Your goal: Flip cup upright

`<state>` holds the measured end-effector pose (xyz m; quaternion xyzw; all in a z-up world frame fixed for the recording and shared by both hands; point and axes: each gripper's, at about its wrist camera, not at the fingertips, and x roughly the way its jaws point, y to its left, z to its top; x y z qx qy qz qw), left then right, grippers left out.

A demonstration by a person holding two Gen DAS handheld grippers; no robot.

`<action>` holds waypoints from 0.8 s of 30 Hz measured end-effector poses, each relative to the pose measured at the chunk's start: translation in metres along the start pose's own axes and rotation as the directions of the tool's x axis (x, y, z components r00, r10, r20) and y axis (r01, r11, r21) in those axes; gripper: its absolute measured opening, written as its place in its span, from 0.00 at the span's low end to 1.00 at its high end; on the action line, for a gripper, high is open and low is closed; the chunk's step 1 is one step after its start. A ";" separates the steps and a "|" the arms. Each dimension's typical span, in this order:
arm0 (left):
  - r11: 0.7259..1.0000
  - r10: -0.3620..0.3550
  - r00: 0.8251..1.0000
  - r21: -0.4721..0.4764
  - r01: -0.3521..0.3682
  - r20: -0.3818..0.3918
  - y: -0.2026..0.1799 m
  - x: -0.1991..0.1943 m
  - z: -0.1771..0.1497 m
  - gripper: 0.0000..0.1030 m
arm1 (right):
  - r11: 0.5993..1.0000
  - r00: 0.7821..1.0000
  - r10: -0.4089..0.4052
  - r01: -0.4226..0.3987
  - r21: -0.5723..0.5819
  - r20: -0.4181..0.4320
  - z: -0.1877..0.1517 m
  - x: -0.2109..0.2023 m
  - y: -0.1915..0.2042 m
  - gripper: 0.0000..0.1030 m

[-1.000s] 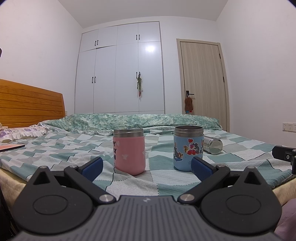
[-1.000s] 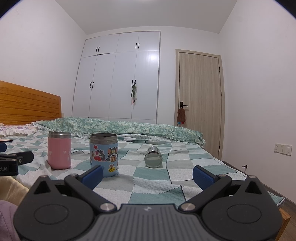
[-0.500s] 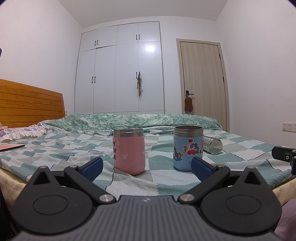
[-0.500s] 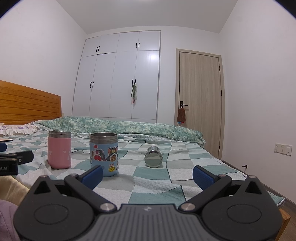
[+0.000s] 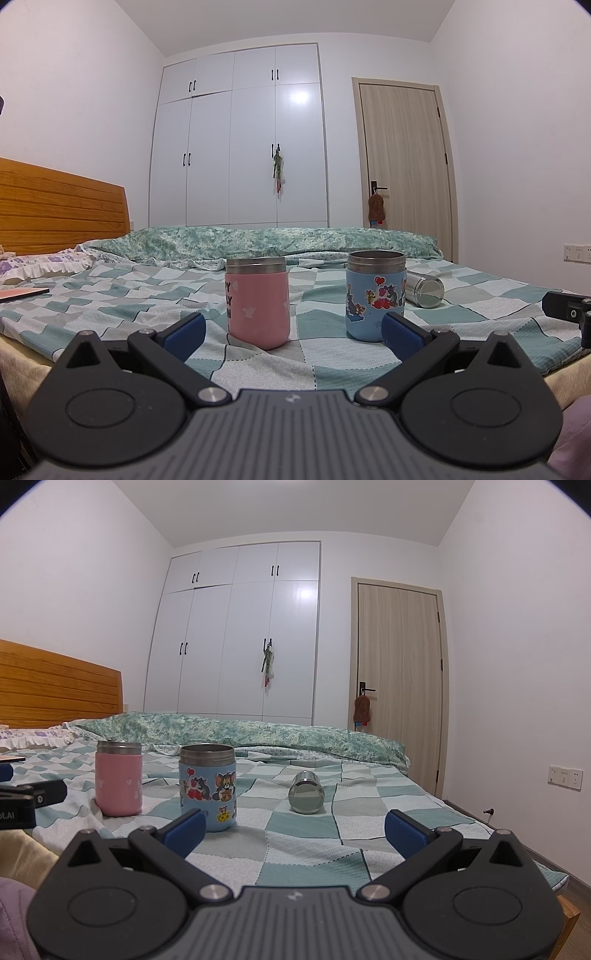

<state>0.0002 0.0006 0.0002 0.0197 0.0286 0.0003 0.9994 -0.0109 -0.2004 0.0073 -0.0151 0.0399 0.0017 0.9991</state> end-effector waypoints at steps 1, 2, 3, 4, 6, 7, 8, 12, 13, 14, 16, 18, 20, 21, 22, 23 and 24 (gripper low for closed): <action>1.000 0.000 1.000 0.000 0.000 0.000 0.000 0.000 0.000 1.00 | 1.000 1.000 0.000 0.000 0.000 0.000 0.000 0.000 0.000 1.00; 1.000 -0.001 1.000 0.001 0.001 0.001 0.000 0.000 0.000 1.00 | 1.000 1.000 0.000 0.000 0.000 0.000 0.000 0.000 0.000 1.00; 1.000 -0.001 1.000 0.001 0.001 0.002 0.000 0.000 0.000 1.00 | 1.000 1.000 0.000 0.000 0.000 0.000 0.000 0.000 0.000 1.00; 1.000 0.000 1.000 0.001 0.000 0.002 -0.001 0.002 -0.002 1.00 | 1.000 1.000 0.000 0.000 0.000 0.000 0.000 0.000 0.000 1.00; 1.000 -0.001 1.000 0.000 0.001 0.001 -0.001 0.003 -0.003 1.00 | 1.000 1.000 0.000 0.000 0.000 0.000 0.000 0.000 0.000 1.00; 1.000 0.000 1.000 0.001 0.000 0.002 -0.002 0.003 -0.003 1.00 | 1.000 1.000 0.000 0.000 0.000 0.000 0.000 0.000 0.000 1.00; 1.000 0.000 1.000 0.001 0.000 0.001 -0.002 0.003 -0.003 1.00 | 1.000 1.000 0.000 0.000 0.000 0.000 0.000 0.000 0.000 1.00; 1.000 -0.001 1.000 0.001 0.001 0.001 -0.001 0.003 -0.003 1.00 | 1.000 1.000 0.000 0.000 -0.001 -0.001 0.000 0.000 0.000 1.00; 1.000 -0.001 1.000 0.001 0.001 0.001 -0.001 0.003 -0.003 1.00 | 1.000 1.000 0.000 0.000 -0.001 -0.001 0.000 0.000 0.000 1.00; 1.000 0.000 1.000 0.001 0.000 0.001 -0.002 0.003 -0.003 1.00 | 1.000 1.000 0.000 0.000 -0.002 -0.002 0.001 0.000 0.000 1.00; 1.000 0.005 1.000 0.010 -0.005 -0.009 -0.005 0.004 -0.003 1.00 | 1.000 1.000 0.000 0.000 -0.004 -0.007 0.000 0.000 0.000 1.00; 0.999 0.011 1.000 0.034 -0.010 -0.026 -0.009 0.007 0.000 1.00 | 1.000 1.000 0.003 -0.003 -0.001 -0.027 0.002 0.002 -0.002 1.00; 0.998 0.007 0.999 0.065 -0.004 -0.048 -0.017 0.006 0.005 1.00 | 1.000 0.998 0.022 -0.021 0.022 -0.056 0.007 0.005 -0.005 1.00; 0.998 -0.009 0.998 0.068 0.012 -0.055 -0.022 0.010 0.008 1.00 | 0.999 0.997 0.034 -0.032 0.035 -0.065 0.011 0.006 -0.008 1.00; 0.998 -0.024 0.998 0.062 0.028 -0.055 -0.024 0.011 0.012 1.00 | 0.998 0.997 0.045 -0.043 0.041 -0.070 0.015 0.007 -0.013 1.00; 0.998 -0.045 0.998 0.051 0.047 -0.054 -0.028 0.013 0.018 1.00 | 0.998 0.996 0.049 -0.046 0.032 -0.070 0.017 0.009 -0.015 1.00; 0.997 -0.062 0.997 0.043 0.064 -0.053 -0.033 0.016 0.027 1.00 | 0.999 0.996 0.048 -0.047 0.012 -0.070 0.019 0.012 -0.019 1.00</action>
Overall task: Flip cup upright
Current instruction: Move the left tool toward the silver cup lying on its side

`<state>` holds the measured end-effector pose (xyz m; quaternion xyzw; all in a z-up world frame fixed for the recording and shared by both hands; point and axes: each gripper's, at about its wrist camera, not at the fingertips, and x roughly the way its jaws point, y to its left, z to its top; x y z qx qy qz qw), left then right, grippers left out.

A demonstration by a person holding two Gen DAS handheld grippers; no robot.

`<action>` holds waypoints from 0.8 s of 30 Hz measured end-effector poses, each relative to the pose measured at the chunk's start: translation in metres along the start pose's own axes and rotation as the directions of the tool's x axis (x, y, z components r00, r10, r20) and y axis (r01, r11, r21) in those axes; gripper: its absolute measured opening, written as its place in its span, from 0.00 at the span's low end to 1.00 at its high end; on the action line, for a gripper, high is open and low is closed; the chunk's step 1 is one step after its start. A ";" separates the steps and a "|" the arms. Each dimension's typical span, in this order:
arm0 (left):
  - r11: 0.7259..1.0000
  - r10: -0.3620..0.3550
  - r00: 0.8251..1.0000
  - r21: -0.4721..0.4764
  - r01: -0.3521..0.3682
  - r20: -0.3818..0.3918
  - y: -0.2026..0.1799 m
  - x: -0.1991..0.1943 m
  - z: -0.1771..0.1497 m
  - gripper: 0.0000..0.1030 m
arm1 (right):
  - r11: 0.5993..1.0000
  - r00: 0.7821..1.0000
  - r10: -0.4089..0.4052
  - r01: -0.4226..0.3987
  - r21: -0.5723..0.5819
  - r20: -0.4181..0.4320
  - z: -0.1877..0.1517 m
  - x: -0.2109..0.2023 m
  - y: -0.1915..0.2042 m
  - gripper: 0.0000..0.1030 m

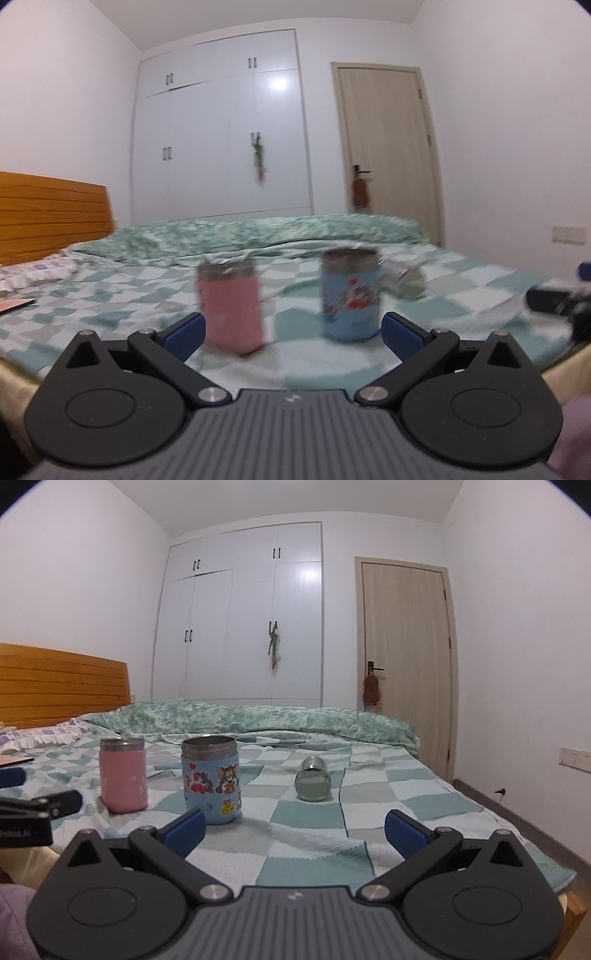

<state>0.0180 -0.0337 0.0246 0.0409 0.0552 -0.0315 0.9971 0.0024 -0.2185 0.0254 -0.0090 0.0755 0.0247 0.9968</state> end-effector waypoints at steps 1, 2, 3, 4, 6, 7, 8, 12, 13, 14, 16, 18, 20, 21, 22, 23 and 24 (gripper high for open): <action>1.000 -0.012 1.000 -0.002 0.012 0.002 -0.004 0.003 0.006 1.00 | 1.000 1.000 -0.001 0.001 -0.018 0.001 0.004 0.001 -0.005 1.00; 1.000 -0.030 1.000 0.001 0.030 0.008 -0.011 0.006 0.017 1.00 | 1.000 1.000 0.003 -0.003 -0.029 0.000 0.009 0.005 -0.011 1.00; 0.999 -0.045 0.999 0.010 0.044 0.015 -0.018 0.010 0.026 1.00 | 0.999 1.000 0.006 -0.006 -0.035 0.001 0.014 0.007 -0.018 1.00; 0.998 -0.056 0.998 0.019 0.056 0.022 -0.023 0.013 0.032 1.00 | 0.999 1.000 0.007 -0.007 -0.039 0.000 0.020 0.010 -0.025 1.00; 0.996 -0.080 0.996 0.047 0.078 0.039 -0.038 0.021 0.048 1.00 | 0.999 1.000 0.012 -0.013 -0.053 -0.017 0.033 0.018 -0.040 1.00; 0.994 -0.093 0.995 0.056 0.090 0.042 -0.044 0.027 0.054 1.00 | 0.999 1.000 0.010 -0.011 -0.053 -0.022 0.038 0.023 -0.049 1.00; 0.993 -0.107 0.993 0.062 0.104 0.042 -0.052 0.034 0.060 1.00 | 0.999 0.999 0.011 -0.013 -0.050 -0.032 0.044 0.029 -0.059 1.00; 0.988 -0.131 0.991 0.089 0.129 0.019 -0.083 0.070 0.081 1.00 | 0.998 0.998 0.010 -0.013 -0.053 -0.065 0.062 0.054 -0.093 1.00; 0.987 -0.130 0.991 0.092 0.129 0.012 -0.088 0.079 0.083 1.00 | 0.998 0.997 0.010 -0.014 -0.059 -0.073 0.065 0.062 -0.100 1.00; 0.987 -0.133 0.991 0.096 0.132 -0.001 -0.096 0.090 0.087 1.00 | 0.998 0.996 0.010 -0.015 -0.064 -0.083 0.068 0.072 -0.108 1.00; 0.985 -0.137 0.990 0.105 0.140 -0.033 -0.111 0.110 0.094 1.00 | 0.997 0.994 0.011 -0.019 -0.078 -0.106 0.075 0.090 -0.123 1.00; 0.983 -0.133 0.989 0.114 0.141 -0.070 -0.125 0.133 0.102 1.00 | 0.995 0.990 0.013 -0.025 -0.092 -0.139 0.080 0.112 -0.134 1.00; 0.985 -0.131 0.983 0.099 0.144 -0.127 -0.136 0.161 0.112 1.00 | 0.995 0.986 0.016 -0.033 -0.099 -0.167 0.084 0.134 -0.147 1.00; 0.985 -0.133 0.979 0.086 0.147 -0.155 -0.138 0.171 0.115 1.00 | 0.994 0.984 0.016 -0.036 -0.104 -0.180 0.084 0.145 -0.152 1.00; 0.987 -0.132 0.972 0.067 0.148 -0.195 -0.140 0.185 0.119 1.00 | 0.993 0.982 0.010 -0.032 -0.116 -0.188 0.085 0.156 -0.158 1.00; 0.989 -0.127 0.961 0.045 0.142 -0.246 -0.144 0.204 0.123 1.00 | 0.991 0.981 0.004 -0.029 -0.127 -0.193 0.085 0.165 -0.162 1.00; 0.990 -0.124 0.951 0.029 0.138 -0.284 -0.146 0.220 0.126 1.00 | 0.991 0.980 0.004 -0.031 -0.132 -0.200 0.084 0.176 -0.166 1.00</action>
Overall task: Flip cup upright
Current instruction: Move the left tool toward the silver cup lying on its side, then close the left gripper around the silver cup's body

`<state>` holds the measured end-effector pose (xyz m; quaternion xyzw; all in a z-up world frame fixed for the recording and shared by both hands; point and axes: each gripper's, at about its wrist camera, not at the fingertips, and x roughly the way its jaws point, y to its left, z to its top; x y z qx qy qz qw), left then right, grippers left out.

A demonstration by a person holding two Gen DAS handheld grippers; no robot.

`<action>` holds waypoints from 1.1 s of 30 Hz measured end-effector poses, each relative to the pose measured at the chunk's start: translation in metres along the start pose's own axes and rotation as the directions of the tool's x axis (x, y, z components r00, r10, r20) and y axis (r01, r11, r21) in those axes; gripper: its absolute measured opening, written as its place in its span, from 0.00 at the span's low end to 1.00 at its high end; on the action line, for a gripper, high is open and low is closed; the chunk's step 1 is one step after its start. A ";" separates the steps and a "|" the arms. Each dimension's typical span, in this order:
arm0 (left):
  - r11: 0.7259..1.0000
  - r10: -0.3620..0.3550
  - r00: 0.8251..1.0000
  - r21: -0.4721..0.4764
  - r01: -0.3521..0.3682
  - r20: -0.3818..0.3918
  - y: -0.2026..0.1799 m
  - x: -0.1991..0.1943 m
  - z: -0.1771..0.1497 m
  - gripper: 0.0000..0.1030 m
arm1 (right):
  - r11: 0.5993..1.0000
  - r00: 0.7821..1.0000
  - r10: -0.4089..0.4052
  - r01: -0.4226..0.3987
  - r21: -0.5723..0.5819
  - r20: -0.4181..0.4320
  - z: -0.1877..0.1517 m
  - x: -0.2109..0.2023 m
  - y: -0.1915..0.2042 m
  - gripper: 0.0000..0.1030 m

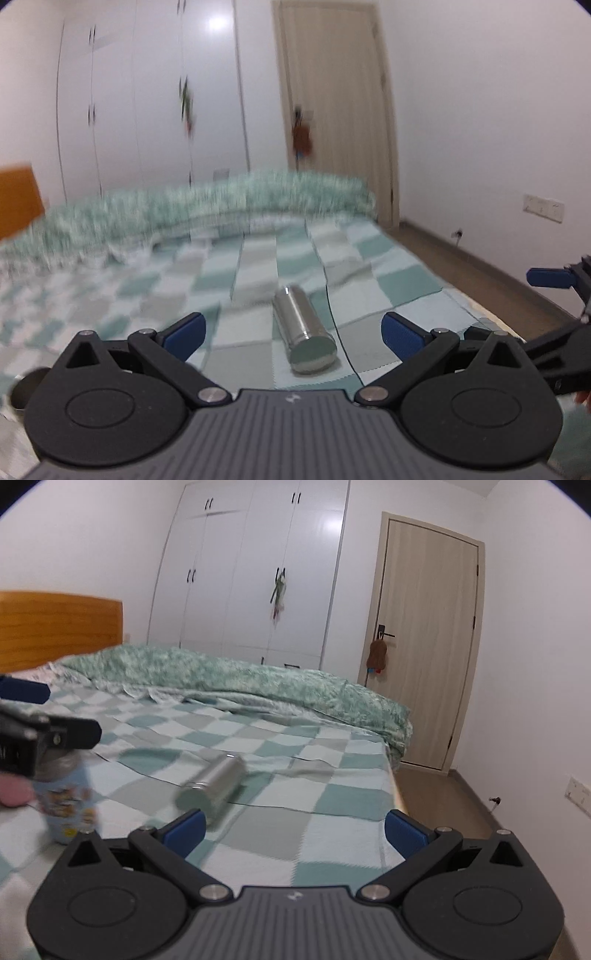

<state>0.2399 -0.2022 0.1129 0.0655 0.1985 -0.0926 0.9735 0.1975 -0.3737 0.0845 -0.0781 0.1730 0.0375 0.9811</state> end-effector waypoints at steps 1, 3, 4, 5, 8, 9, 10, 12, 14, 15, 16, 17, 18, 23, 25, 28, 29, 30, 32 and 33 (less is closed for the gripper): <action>1.000 0.000 1.000 -0.011 -0.001 -0.028 0.000 0.010 0.006 1.00 | 1.000 1.000 0.003 -0.003 0.001 -0.008 0.002 0.012 -0.005 1.00; 1.000 0.013 0.995 -0.025 -0.015 -0.094 -0.002 0.041 0.021 1.00 | 1.000 1.000 0.016 -0.015 0.008 -0.025 0.006 0.036 -0.016 1.00; 0.999 0.023 0.993 -0.023 -0.026 -0.116 -0.002 0.050 0.025 1.00 | 1.000 0.999 0.029 -0.029 0.009 -0.036 0.008 0.048 -0.020 1.00; 0.999 0.037 0.988 -0.015 -0.040 -0.147 -0.004 0.066 0.031 1.00 | 0.999 0.998 0.043 -0.042 0.009 -0.046 0.012 0.062 -0.025 1.00; 0.997 0.076 0.966 0.004 -0.078 -0.247 -0.008 0.110 0.046 1.00 | 0.998 0.995 0.070 -0.070 -0.004 -0.074 0.020 0.099 -0.032 1.00; 0.996 0.083 0.959 0.006 -0.084 -0.272 -0.009 0.122 0.048 1.00 | 0.997 0.993 0.079 -0.080 -0.007 -0.082 0.024 0.112 -0.035 1.00; 0.996 0.088 0.950 0.005 -0.091 -0.299 -0.009 0.135 0.050 1.00 | 0.996 0.992 0.088 -0.089 -0.007 -0.089 0.027 0.123 -0.037 1.00; 0.993 0.113 0.932 0.004 -0.119 -0.343 -0.009 0.165 0.054 1.00 | 0.994 0.986 0.113 -0.113 0.000 -0.120 0.033 0.149 -0.043 1.00; 0.989 0.137 0.918 0.007 -0.145 -0.372 -0.008 0.188 0.054 1.00 | 0.994 0.983 0.109 -0.111 -0.003 -0.149 0.038 0.175 -0.048 1.00; 0.987 0.152 0.908 0.013 -0.160 -0.391 -0.009 0.200 0.053 1.00 | 0.994 0.981 0.102 -0.105 -0.011 -0.167 0.040 0.189 -0.050 1.00; 0.985 0.165 0.892 0.022 -0.172 -0.420 -0.009 0.215 0.052 1.00 | 0.994 0.979 0.099 -0.104 -0.019 -0.181 0.041 0.199 -0.051 1.00; 0.984 0.172 0.879 0.027 -0.179 -0.444 -0.010 0.227 0.050 1.00 | 0.995 0.976 0.092 -0.099 -0.027 -0.199 0.042 0.211 -0.053 1.00; 0.985 0.163 0.872 0.024 -0.171 -0.462 -0.009 0.236 0.048 1.00 | 0.995 0.973 0.086 -0.096 -0.036 -0.214 0.044 0.222 -0.054 1.00; 0.987 0.146 0.836 0.021 -0.159 -0.529 -0.007 0.268 0.045 1.00 | 0.992 0.964 0.076 -0.099 -0.077 -0.253 0.045 0.257 -0.053 1.00; 0.986 0.144 0.820 0.015 -0.164 -0.554 -0.004 0.278 0.046 1.00 | 0.991 0.960 0.090 -0.114 -0.077 -0.264 0.042 0.263 -0.052 1.00; 0.989 0.107 0.753 -0.011 -0.149 -0.649 0.003 0.298 0.035 1.00 | 0.987 0.953 0.110 -0.137 -0.080 -0.281 0.035 0.268 -0.049 1.00; 0.989 0.094 0.732 -0.020 -0.145 -0.674 0.004 0.302 0.029 0.99 | 0.986 0.950 0.118 -0.147 -0.083 -0.289 0.032 0.268 -0.048 1.00; 0.990 0.090 0.717 -0.020 -0.143 -0.692 0.004 0.305 0.025 0.89 | 0.984 0.948 0.120 -0.152 -0.088 -0.294 0.031 0.269 -0.046 1.00; 0.993 0.051 0.714 -0.042 -0.113 -0.698 0.003 0.303 0.019 0.63 | 0.983 0.947 0.118 -0.154 -0.102 -0.299 0.030 0.268 -0.043 1.00; 0.993 0.040 0.725 -0.051 -0.103 -0.687 0.001 0.298 0.021 0.62 | 0.982 0.947 0.112 -0.152 -0.112 -0.302 0.029 0.267 -0.041 1.00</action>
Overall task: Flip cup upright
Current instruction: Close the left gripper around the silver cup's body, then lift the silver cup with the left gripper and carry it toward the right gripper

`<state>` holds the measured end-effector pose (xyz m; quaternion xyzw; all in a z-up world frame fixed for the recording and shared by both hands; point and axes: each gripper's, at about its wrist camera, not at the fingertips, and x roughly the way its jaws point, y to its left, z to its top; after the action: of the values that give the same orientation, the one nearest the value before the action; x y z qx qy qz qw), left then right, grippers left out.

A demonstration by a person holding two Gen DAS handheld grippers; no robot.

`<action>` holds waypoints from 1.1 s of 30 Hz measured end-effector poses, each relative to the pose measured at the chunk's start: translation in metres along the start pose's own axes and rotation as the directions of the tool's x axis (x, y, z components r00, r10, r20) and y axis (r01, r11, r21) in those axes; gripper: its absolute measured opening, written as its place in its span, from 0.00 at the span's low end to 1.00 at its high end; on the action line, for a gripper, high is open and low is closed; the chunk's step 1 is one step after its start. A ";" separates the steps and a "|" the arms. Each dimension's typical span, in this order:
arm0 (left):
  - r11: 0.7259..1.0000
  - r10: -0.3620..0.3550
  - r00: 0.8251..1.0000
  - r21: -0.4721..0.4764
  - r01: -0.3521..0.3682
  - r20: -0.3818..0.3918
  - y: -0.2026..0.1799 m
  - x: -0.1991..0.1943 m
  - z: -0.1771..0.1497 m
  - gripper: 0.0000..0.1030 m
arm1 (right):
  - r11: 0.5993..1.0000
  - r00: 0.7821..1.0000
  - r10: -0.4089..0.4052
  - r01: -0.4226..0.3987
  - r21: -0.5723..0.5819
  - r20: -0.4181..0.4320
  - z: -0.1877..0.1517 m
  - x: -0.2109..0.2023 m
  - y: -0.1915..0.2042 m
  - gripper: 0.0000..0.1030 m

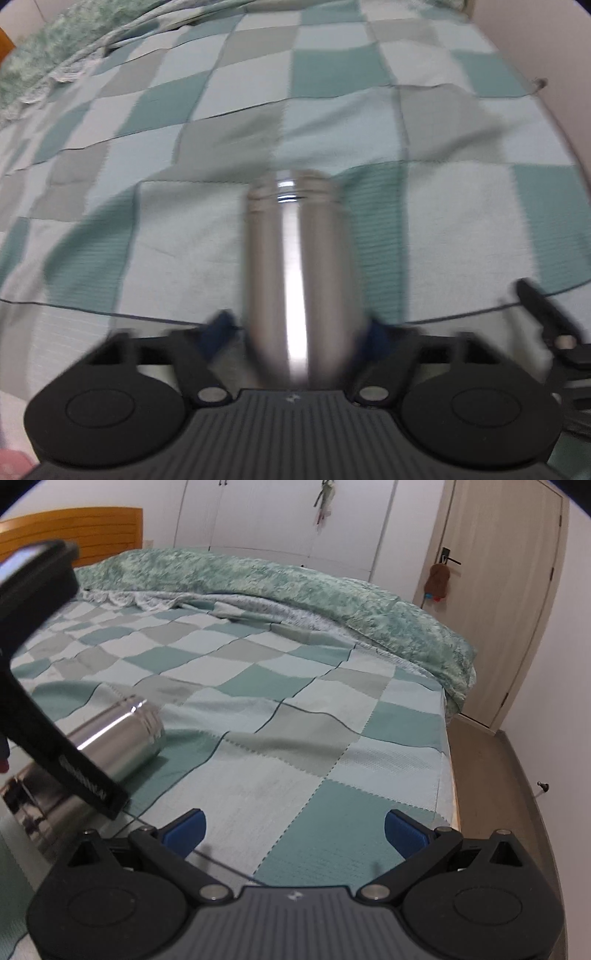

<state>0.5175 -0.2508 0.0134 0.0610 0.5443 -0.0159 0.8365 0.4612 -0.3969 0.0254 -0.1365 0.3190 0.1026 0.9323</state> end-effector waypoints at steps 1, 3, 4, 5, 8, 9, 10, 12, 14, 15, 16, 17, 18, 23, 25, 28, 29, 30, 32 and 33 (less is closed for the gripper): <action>1.000 0.015 1.000 0.022 -0.015 0.016 -0.003 -0.005 -0.002 0.62 | 1.000 1.000 -0.002 0.002 -0.007 0.000 0.000 -0.002 0.001 1.00; 0.999 0.013 0.999 0.044 -0.015 0.049 -0.005 -0.015 -0.007 0.61 | 1.000 1.000 0.002 -0.002 -0.010 0.005 0.000 -0.008 0.002 1.00; 0.999 0.006 0.999 0.046 -0.009 0.053 -0.005 -0.018 -0.009 0.61 | 1.000 1.000 0.000 0.000 -0.010 0.011 0.001 -0.012 0.003 1.00; 0.999 -0.003 0.998 0.054 0.000 0.060 -0.005 -0.024 -0.012 0.61 | 1.000 1.000 -0.001 0.001 -0.011 0.017 0.002 -0.018 0.003 1.00; 0.997 -0.012 0.996 0.074 0.005 0.093 -0.004 -0.044 -0.024 0.61 | 1.000 1.000 -0.003 0.003 -0.010 0.031 0.005 -0.037 0.004 1.00; 0.997 -0.014 0.994 0.079 0.005 0.105 -0.006 -0.049 -0.024 0.61 | 1.000 0.999 -0.003 0.004 -0.014 0.034 0.006 -0.044 0.005 1.00; 0.996 -0.011 0.992 0.089 0.000 0.125 -0.006 -0.058 -0.028 0.61 | 1.000 0.999 -0.007 0.008 -0.019 0.037 0.006 -0.052 0.006 1.00; 0.995 -0.020 0.986 0.101 0.003 0.166 -0.006 -0.079 -0.040 0.61 | 1.000 0.999 -0.011 0.012 -0.022 0.045 0.005 -0.071 0.009 1.00; 0.994 -0.041 0.984 0.103 0.024 0.172 -0.005 -0.095 -0.051 0.61 | 1.000 0.999 -0.010 0.011 -0.021 0.053 0.004 -0.093 0.013 1.00; 0.994 -0.047 0.983 0.108 0.028 0.178 -0.005 -0.104 -0.058 0.61 | 1.000 0.998 -0.012 0.014 -0.023 0.055 0.003 -0.103 0.015 1.00; 0.993 -0.052 0.982 0.111 0.032 0.184 -0.005 -0.111 -0.064 0.61 | 0.999 0.998 -0.017 0.019 -0.026 0.055 0.002 -0.115 0.019 1.00; 0.993 -0.064 0.980 0.114 0.043 0.191 -0.005 -0.121 -0.072 0.61 | 0.999 0.998 -0.022 0.024 -0.029 0.056 0.000 -0.125 0.022 1.00; 0.991 -0.078 0.978 0.118 0.056 0.194 -0.005 -0.131 -0.081 0.61 | 0.999 0.998 -0.026 0.028 -0.033 0.056 -0.001 -0.137 0.026 1.00; 0.983 -0.135 0.971 0.147 0.106 0.199 -0.002 -0.169 -0.128 0.61 | 0.998 0.998 -0.038 0.041 -0.044 0.055 -0.016 -0.198 0.050 1.00; 0.979 -0.161 0.969 0.151 0.133 0.187 0.006 -0.180 -0.149 0.61 | 0.998 0.998 -0.043 0.045 -0.043 0.047 -0.025 -0.219 0.060 1.00; 0.974 -0.190 0.968 0.153 0.166 0.162 0.018 -0.191 -0.178 0.61 | 0.999 0.999 -0.034 0.035 -0.039 0.028 -0.041 -0.242 0.074 1.00; 0.971 -0.207 0.966 0.155 0.183 0.153 0.022 -0.194 -0.189 0.61 | 0.999 0.999 -0.031 0.032 -0.043 0.019 -0.047 -0.249 0.081 1.00; 0.968 -0.221 0.965 0.156 0.198 0.144 0.026 -0.196 -0.198 0.61 | 0.998 0.999 -0.031 0.031 -0.049 0.011 -0.052 -0.254 0.086 1.00; 0.961 -0.246 0.961 0.157 0.226 0.127 0.031 -0.199 -0.217 0.61 | 0.998 0.999 -0.032 0.032 -0.060 -0.003 -0.062 -0.265 0.099 1.00; 0.960 -0.253 0.960 0.156 0.233 0.117 0.032 -0.198 -0.224 0.61 | 0.998 1.000 -0.029 0.028 -0.063 -0.008 -0.067 -0.270 0.104 1.00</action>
<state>0.2363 -0.2001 0.1072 0.0512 0.4870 -0.1612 0.8569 0.1851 -0.3489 0.1228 -0.1706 0.3178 0.0987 0.9275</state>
